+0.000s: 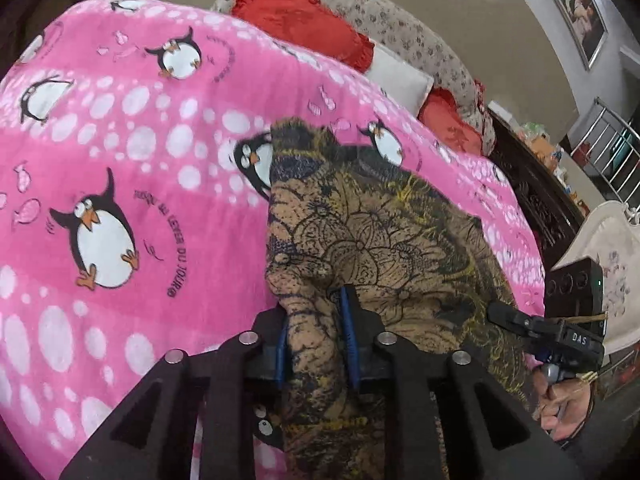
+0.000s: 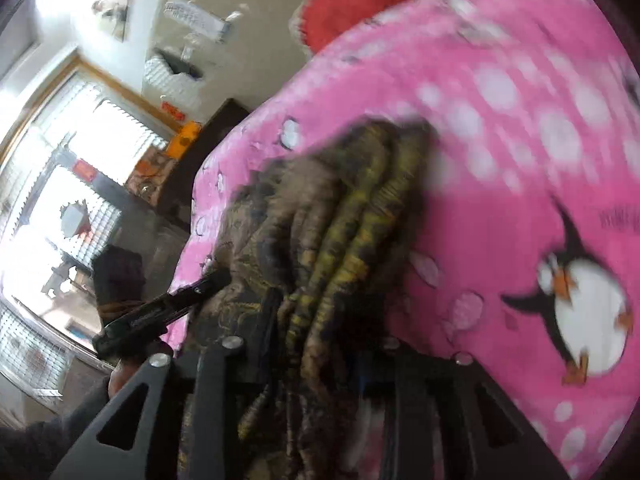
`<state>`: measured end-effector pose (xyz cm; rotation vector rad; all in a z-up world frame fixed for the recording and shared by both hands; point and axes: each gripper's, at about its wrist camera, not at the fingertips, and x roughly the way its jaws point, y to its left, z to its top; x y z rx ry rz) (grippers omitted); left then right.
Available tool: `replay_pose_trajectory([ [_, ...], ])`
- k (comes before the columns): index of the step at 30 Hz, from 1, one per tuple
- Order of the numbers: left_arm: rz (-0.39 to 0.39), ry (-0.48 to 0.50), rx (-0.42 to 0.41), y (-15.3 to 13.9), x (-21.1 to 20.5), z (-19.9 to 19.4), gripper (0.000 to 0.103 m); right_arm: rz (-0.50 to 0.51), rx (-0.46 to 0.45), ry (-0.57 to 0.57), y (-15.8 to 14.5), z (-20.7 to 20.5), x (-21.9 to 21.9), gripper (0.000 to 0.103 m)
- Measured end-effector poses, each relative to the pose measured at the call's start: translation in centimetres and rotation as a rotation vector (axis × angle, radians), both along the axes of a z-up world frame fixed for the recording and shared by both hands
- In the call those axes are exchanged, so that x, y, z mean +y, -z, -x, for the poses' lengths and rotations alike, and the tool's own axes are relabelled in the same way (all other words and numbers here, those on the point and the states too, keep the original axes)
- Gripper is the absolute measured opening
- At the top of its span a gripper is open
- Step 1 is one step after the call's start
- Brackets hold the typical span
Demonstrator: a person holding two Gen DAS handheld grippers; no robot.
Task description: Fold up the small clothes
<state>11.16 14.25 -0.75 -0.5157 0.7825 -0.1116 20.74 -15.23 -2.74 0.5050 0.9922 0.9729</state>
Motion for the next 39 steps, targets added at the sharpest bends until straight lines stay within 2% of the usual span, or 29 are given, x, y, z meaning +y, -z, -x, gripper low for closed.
replay_pose_trajectory([
  [4, 0.049, -0.005, 0.034, -0.4, 1.3, 0.4, 0.006, 0.003, 0.026, 0.026, -0.4, 0.6, -1.4, 0.034],
  [6, 0.008, -0.045, 0.009, -2.1, 2.0, 1.8, 0.006, 0.032, 0.054, 0.05, -1.2, 1.5, -2.4, 0.037],
  [7, -0.004, -0.061, -0.012, -3.0, 2.1, 2.6, 0.006, 0.055, 0.037, 0.054, -1.8, 2.0, -2.6, 0.037],
  [9, -0.015, -0.048, -0.057, -4.8, 1.5, 4.0, 0.006, 0.116, -0.058, 0.051, -4.3, 3.5, -3.2, 0.036],
  [11, -0.025, -0.013, -0.086, -5.7, 0.0, 4.7, 0.011, 0.213, -0.218, 0.039, -7.9, 5.5, -2.1, 0.032],
  [12, -0.026, 0.006, -0.092, -5.9, -1.1, 4.9, 0.013, 0.277, -0.296, 0.044, -9.3, 6.4, -1.1, 0.032],
  [14, -0.015, 0.04, -0.081, -5.7, -2.7, 4.9, 0.013, 0.354, -0.395, 0.048, -11.0, 7.2, 0.8, 0.032],
  [16, -0.038, 0.043, -0.054, -4.6, -4.2, 4.9, 0.014, 0.435, -0.404, 0.023, -11.3, 7.5, 3.6, 0.031],
  [17, -0.052, 0.036, -0.028, -3.7, -4.6, 4.8, 0.014, 0.469, -0.391, 0.007, -10.8, 7.6, 4.7, 0.026],
  [18, -0.041, 0.026, 0.01, -2.4, -4.6, 4.7, 0.014, 0.522, -0.383, 0.008, -10.0, 7.6, 5.8, 0.023],
  [19, -0.015, 0.014, 0.012, -1.4, -4.6, 4.6, 0.013, 0.601, -0.365, 0.016, -8.3, 7.4, 6.6, 0.023],
  [20, -0.013, 0.004, -0.031, -1.2, -4.6, 5.1, 0.013, 0.674, -0.338, 0.018, -6.4, 6.7, 7.0, 0.02],
  [22, -0.018, 0.007, -0.048, -1.2, -4.7, 5.5, 0.014, 0.648, -0.351, 0.033, -5.7, 6.4, 6.7, 0.02],
  [23, -0.016, 0.01, -0.043, -1.4, -4.7, 5.4, 0.014, 0.652, -0.329, 0.033, -6.0, 6.2, 6.6, 0.02],
  [25, -0.017, 0.025, -0.016, -1.6, -4.5, 5.4, 0.014, 0.682, -0.324, 0.048, -6.9, 6.6, 6.5, 0.02],
  [26, -0.02, 0.025, 0.002, -1.9, -4.4, 5.7, 0.014, 0.699, -0.32, 0.059, -7.4, 7.0, 6.5, 0.026],
  [27, -0.032, 0.014, 0.024, -2.5, -4.4, 6.0, 0.014, 0.698, -0.318, 0.066, -8.0, 7.6, 6.3, 0.026],
  [30, -0.136, 0.005, 0.027, -4.2, -5.8, 8.8, 0.015, 0.633, -0.4, 0.008, -10.5, 12.3, 5.7, 0.026],
  [32, -0.187, 0.049, 0.004, -3.9, -7.3, 11.0, 0.029, 0.629, -0.425, -0.043, -10.0, 15.0, 5.5, 0.026],
  [33, -0.21, 0.066, -0.004, -3.4, -7.9, 11.3, 0.033, 0.641, -0.414, -0.056, -9.2, 15.7, 5.2, 0.026],
  [35, -0.303, 0.075, -0.03, -2.5, -9.3, 11.9, 0.037, 0.699, -0.341, -0.075, -5.7, 16.0, 4.8, 0.029],
  [36, -0.325, 0.075, -0.029, -2.6, -9.6, 11.8, 0.039, 0.633, -0.337, -0.051, -4.5, 16.0, 3.8, 0.029],
  [38, -0.326, 0.094, -0.026, -2.8, -10.1, 11.4, 0.056, 0.597, -0.335, -0.044, -4.6, 15.8, 3.3, 0.029],
  [39, -0.322, 0.103, -0.028, -2.7, -10.2, 11.1, 0.057, 0.6, -0.331, -0.046, -4.7, 15.8, 3.3, 0.03],
])
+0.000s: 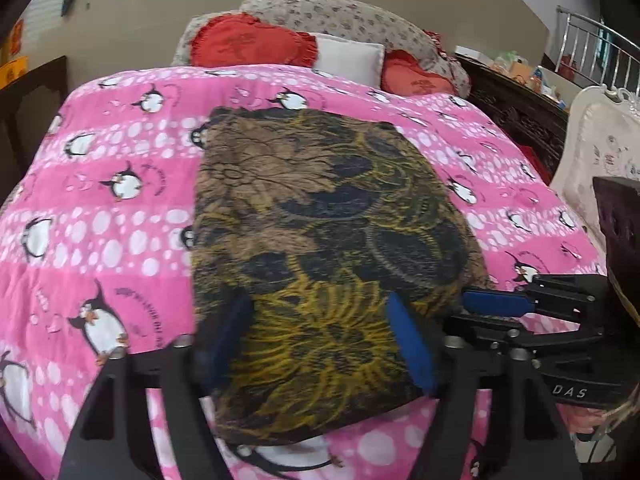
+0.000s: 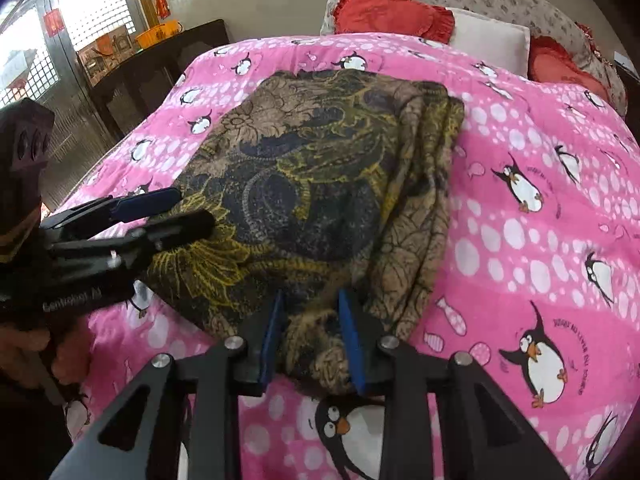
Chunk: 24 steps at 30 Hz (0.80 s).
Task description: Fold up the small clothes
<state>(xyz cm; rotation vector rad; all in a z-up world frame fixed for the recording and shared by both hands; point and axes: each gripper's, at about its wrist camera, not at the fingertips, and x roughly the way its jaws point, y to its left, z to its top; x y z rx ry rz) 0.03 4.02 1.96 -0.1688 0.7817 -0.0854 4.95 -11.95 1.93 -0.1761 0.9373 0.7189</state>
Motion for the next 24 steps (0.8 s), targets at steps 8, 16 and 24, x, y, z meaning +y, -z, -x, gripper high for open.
replay_pose_trajectory([
  [8, 0.21, 0.042, 0.008, -0.6, 2.2, -0.5, 0.072, -0.005, -0.035, -0.004, -0.2, 0.7, -0.2, 0.032],
  [16, 0.239, -0.163, -0.044, -6.3, 7.8, -8.9, 0.06, -0.03, -0.151, 0.192, -7.2, -5.2, -0.1, 0.033],
  [24, 0.083, -0.241, 0.101, 0.1, 6.4, -19.3, 0.05, 0.055, -0.075, 0.385, -4.1, -15.2, 4.4, 0.037],
])
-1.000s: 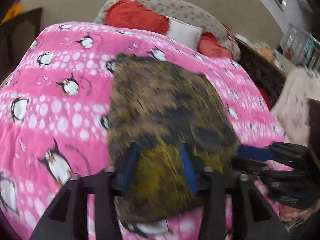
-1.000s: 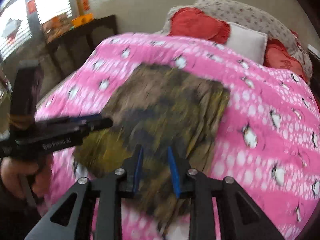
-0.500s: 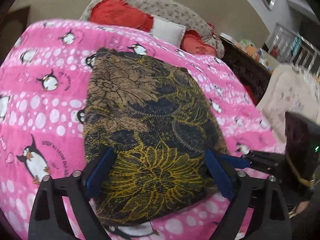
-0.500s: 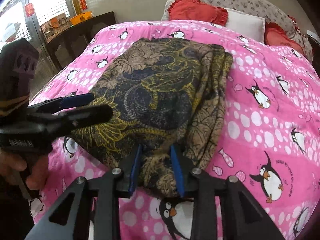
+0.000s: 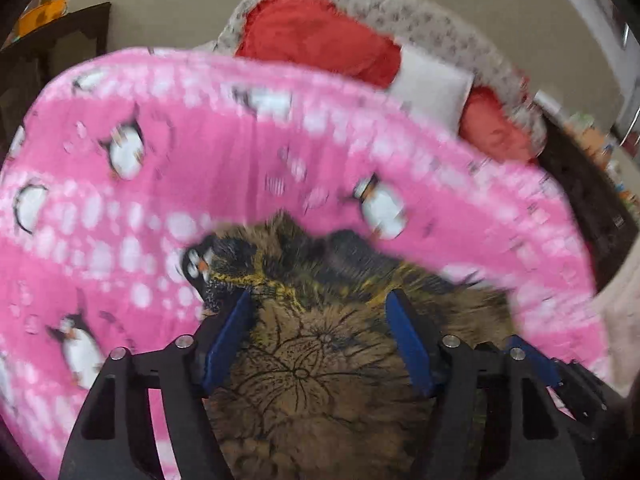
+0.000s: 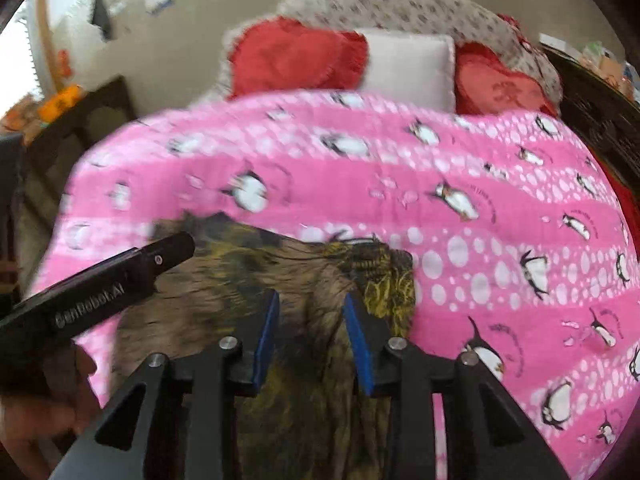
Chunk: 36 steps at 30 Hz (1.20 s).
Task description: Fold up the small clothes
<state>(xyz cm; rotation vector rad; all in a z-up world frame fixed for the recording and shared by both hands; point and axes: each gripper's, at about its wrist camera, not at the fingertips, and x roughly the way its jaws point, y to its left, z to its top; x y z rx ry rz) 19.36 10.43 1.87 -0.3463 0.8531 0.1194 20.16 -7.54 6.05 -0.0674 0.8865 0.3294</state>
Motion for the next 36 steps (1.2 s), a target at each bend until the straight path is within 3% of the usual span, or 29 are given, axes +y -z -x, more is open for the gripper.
replay_pose_trajectory([
  [2, -0.014, -0.016, -0.026, 0.5, -0.3, 0.2, 0.056, 0.035, 0.026, 0.023, 3.5, -0.9, 0.0, 0.041],
  [3, -0.018, -0.016, -0.027, 0.5, -0.4, 0.1, 0.058, 0.007, -0.03, 0.003, 4.3, -0.3, -0.4, 0.041],
  [6, -0.038, -0.001, 0.005, 0.9, -0.9, -0.7, 0.068, 0.009, -0.036, 0.003, 4.2, -0.3, -0.3, 0.042],
  [11, -0.007, 0.032, 0.077, -0.5, -0.3, 0.3, 0.07, -0.053, -0.006, -0.014, 3.3, 0.0, -1.3, 0.042],
  [13, -0.007, 0.033, 0.102, -1.6, -0.1, 2.2, 0.07, -0.068, -0.003, -0.016, 1.7, 1.1, -2.7, 0.042],
  [15, -0.069, 0.021, 0.076, -3.3, -0.4, 5.9, 0.07, -0.05, -0.038, -0.024, 0.3, 3.5, -3.9, 0.042],
  [18, -0.08, 0.041, 0.048, -4.3, -1.6, 11.6, 0.07, -0.041, -0.061, -0.064, -1.2, 7.6, -5.8, 0.045],
  [24, -0.052, 0.098, 0.072, -2.1, -5.0, 21.4, 0.07, -0.029, -0.021, -0.103, -0.2, 15.6, -8.3, 0.05],
  [29, -0.039, 0.049, 0.131, -0.2, -6.5, 23.7, 0.069, 0.0, 0.064, -0.09, 3.3, 19.8, -9.5, 0.05],
  [31, -0.08, 0.035, 0.16, -0.1, -7.3, 24.3, 0.069, -0.015, 0.102, -0.075, 4.1, 20.9, -9.9, 0.05],
  [36, -0.165, 0.058, 0.129, -2.2, -9.8, 26.8, 0.07, -0.025, 0.064, -0.074, 3.1, 23.8, -10.1, 0.05],
])
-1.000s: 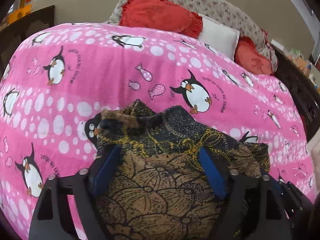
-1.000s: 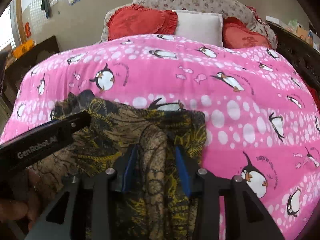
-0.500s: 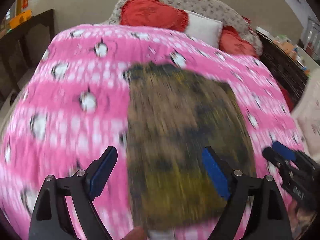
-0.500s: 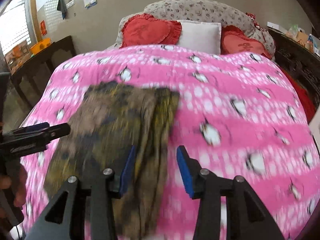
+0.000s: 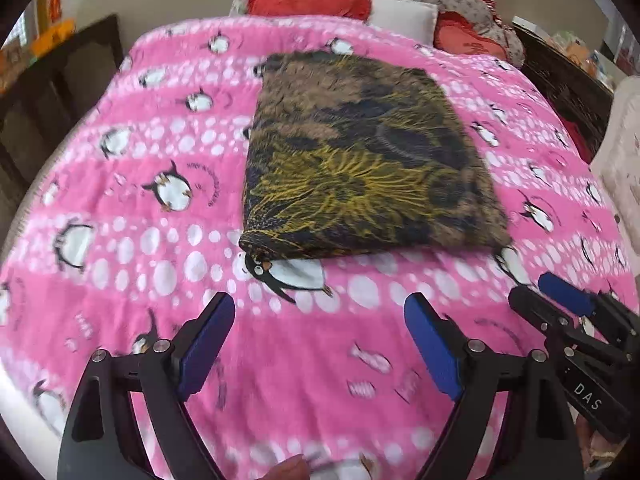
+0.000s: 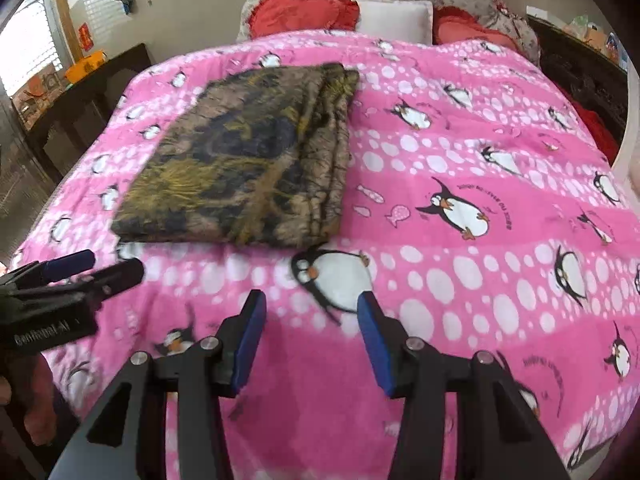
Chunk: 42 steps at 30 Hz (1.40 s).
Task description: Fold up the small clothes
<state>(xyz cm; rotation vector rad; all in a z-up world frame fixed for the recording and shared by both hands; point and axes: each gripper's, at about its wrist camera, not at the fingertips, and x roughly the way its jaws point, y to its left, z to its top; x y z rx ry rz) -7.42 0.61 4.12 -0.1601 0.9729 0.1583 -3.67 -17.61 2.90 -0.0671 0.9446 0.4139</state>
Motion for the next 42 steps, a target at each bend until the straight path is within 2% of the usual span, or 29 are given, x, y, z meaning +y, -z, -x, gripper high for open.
replay_pose_trajectory([
  [7, -0.075, -0.003, -0.07, -2.8, -1.9, 3.6, 0.07, -0.009, -0.17, 0.066, -4.0, 4.3, -0.8, 0.05],
  [11, -0.097, 0.003, -0.106, -4.3, -2.9, 5.5, 0.07, -0.043, -0.212, 0.115, -5.7, 6.1, -2.1, 0.051],
  [14, -0.103, 0.009, -0.139, -5.4, -3.4, 6.8, 0.07, -0.064, -0.229, 0.129, -6.9, 7.3, -2.8, 0.058],
  [16, -0.106, 0.014, -0.159, -6.2, -3.8, 7.5, 0.07, -0.07, -0.247, 0.13, -7.8, 8.4, -3.0, 0.058],
  [21, -0.101, 0.013, -0.216, -7.9, -4.1, 9.3, 0.07, -0.073, -0.302, 0.13, -9.6, 10.6, -3.1, 0.066],
  [32, -0.088, -0.005, -0.307, -10.5, -4.0, 12.4, 0.07, -0.083, -0.408, 0.124, -12.9, 15.0, -3.2, 0.068],
  [36, -0.057, -0.012, -0.31, -10.8, -3.8, 12.5, 0.07, -0.085, -0.437, 0.109, -13.8, 16.2, -3.3, 0.075],
  [39, -0.063, -0.021, -0.326, -10.9, -3.7, 12.6, 0.07, -0.075, -0.451, 0.104, -14.3, 16.4, -3.1, 0.075],
  [42, -0.036, -0.026, -0.342, -10.9, -3.1, 12.8, 0.07, -0.051, -0.462, 0.105, -14.3, 16.5, -2.9, 0.075],
])
